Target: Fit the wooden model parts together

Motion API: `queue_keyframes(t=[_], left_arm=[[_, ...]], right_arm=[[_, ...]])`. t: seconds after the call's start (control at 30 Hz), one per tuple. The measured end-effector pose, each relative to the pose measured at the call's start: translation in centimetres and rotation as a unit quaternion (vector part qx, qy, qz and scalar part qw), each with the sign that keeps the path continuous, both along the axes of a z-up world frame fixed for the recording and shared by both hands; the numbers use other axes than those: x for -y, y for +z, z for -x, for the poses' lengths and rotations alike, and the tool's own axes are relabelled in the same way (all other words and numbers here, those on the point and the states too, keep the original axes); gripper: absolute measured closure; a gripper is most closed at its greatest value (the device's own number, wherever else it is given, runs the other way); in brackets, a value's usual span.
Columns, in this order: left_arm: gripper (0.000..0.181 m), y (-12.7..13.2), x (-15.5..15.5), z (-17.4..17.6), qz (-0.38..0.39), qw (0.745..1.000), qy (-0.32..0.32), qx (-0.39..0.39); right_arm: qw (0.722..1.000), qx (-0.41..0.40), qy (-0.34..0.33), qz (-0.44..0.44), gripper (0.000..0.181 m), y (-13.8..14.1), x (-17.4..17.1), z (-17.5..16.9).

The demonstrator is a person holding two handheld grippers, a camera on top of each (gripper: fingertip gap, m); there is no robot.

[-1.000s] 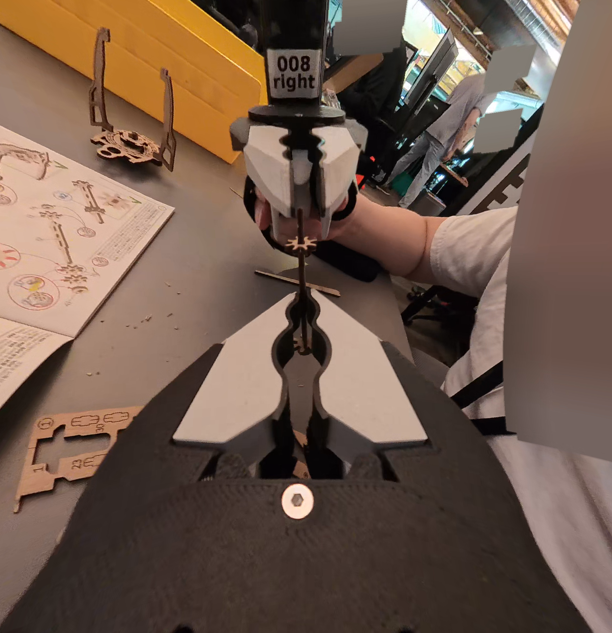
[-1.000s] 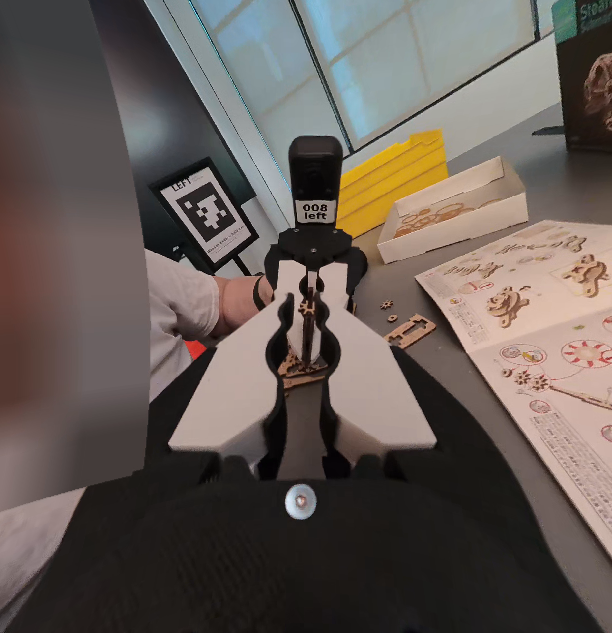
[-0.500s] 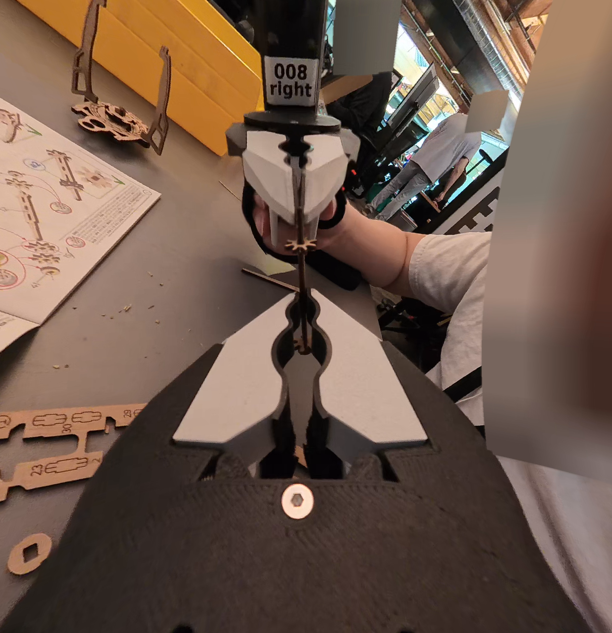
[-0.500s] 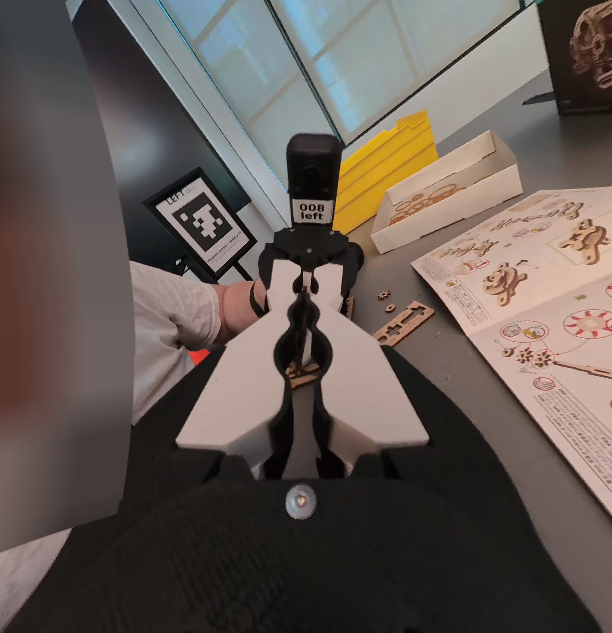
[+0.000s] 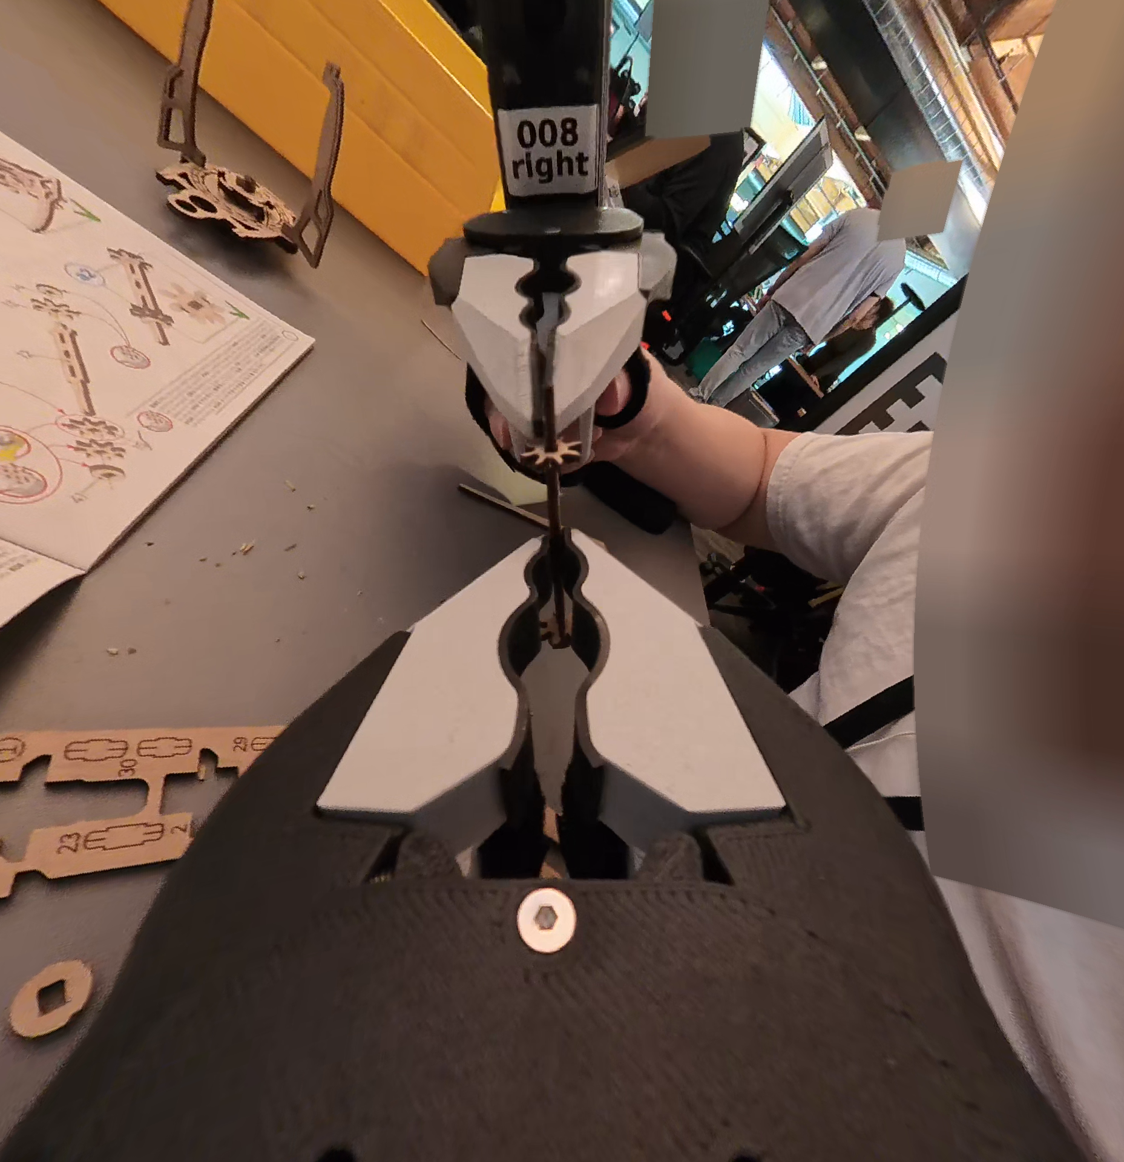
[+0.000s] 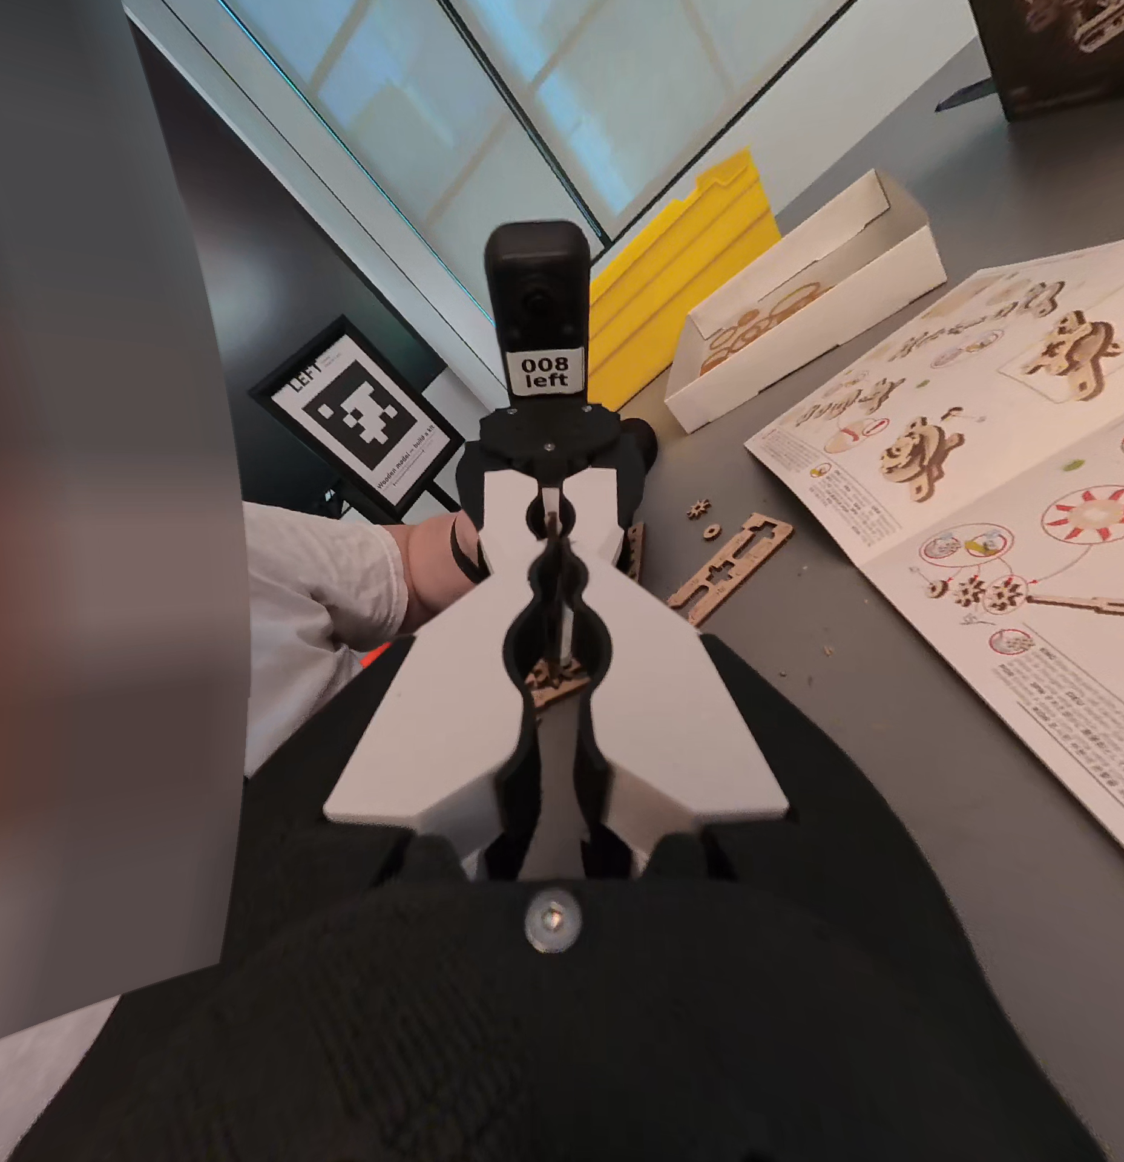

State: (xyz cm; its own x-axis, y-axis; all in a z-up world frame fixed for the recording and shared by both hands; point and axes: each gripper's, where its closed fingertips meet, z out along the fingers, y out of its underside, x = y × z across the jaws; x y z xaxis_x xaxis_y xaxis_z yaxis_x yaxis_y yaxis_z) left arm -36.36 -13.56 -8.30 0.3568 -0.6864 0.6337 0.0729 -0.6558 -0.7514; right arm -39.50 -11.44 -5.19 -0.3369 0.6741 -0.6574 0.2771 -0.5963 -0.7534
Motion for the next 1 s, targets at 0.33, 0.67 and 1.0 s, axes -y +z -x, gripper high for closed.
queue_keyframes(t=[0.33,0.67,1.0], left_arm=[[0.181,-0.3,0.0,0.0,0.030,1.000,-0.004,0.009],[0.181,-0.4,0.1,0.0,0.045,0.999,-0.007,0.013],[0.181,-0.7,0.2,-0.1,0.072,0.997,-0.016,0.022]], right_arm=[[1.000,-0.009,-0.001,0.020,0.181,0.3,-0.4,0.0],[0.999,0.000,0.014,0.048,0.181,-0.1,0.0,0.3],[0.997,0.021,0.023,0.078,0.181,-0.9,0.1,0.6]])
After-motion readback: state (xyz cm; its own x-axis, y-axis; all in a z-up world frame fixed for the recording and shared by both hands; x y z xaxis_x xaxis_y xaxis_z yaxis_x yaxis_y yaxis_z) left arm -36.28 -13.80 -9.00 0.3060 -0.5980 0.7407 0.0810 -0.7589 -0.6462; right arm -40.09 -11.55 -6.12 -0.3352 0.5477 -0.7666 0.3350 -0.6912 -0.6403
